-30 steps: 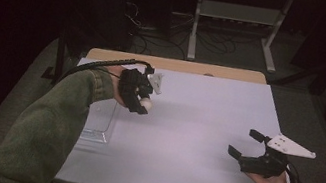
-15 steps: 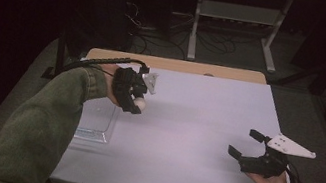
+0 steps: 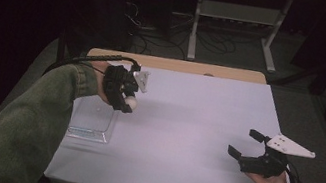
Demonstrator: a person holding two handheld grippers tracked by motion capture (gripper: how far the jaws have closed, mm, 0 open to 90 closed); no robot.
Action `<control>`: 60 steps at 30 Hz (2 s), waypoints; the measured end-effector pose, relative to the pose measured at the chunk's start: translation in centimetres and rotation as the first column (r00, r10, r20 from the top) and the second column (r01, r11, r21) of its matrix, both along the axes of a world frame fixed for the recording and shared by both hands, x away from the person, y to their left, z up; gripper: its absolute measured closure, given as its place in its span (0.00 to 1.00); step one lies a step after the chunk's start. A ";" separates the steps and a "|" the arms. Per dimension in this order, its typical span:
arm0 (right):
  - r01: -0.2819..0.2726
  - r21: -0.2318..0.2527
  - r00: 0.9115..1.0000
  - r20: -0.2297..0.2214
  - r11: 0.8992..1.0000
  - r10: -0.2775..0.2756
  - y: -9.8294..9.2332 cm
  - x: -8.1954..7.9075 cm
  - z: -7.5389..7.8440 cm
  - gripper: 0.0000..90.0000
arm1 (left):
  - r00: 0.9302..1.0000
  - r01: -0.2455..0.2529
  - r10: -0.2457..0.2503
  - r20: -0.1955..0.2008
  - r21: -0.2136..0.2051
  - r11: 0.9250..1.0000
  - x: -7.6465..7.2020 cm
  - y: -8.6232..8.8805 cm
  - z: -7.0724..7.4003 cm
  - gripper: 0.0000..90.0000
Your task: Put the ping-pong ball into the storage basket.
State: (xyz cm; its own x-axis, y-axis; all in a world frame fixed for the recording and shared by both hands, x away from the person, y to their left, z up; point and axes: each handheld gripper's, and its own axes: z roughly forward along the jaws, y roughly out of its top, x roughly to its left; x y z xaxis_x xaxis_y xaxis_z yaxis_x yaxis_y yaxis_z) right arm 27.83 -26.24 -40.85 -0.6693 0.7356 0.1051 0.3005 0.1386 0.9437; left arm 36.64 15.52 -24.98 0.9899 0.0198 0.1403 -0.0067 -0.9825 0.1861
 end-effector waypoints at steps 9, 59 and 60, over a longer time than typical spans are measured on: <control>0.002 -0.001 1.000 -0.003 1.000 -0.002 0.0 0.0 0.0 0.00 | 1.000 -0.014 0.014 -0.008 0.033 0.999 0.2 1.4 0.2 0.57; -0.003 -0.016 1.000 -0.006 1.000 0.002 0.2 0.0 -0.1 0.01 | 0.995 -0.056 0.068 -0.068 0.166 0.984 0.0 6.0 -1.5 0.57; -0.003 -0.017 1.000 -0.006 1.000 0.003 0.2 0.0 -0.1 0.01 | 0.995 -0.056 0.068 -0.068 0.165 0.985 0.1 6.0 -1.8 0.57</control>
State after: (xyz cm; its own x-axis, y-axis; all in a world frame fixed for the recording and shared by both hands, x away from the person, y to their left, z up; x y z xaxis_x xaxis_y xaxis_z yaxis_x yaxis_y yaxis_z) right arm 27.81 -26.06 -40.91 -0.6706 0.7355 0.0968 0.3057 0.1552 0.9394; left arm 36.73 21.48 -26.74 0.9952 0.0647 0.0740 0.0632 -0.9978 0.0218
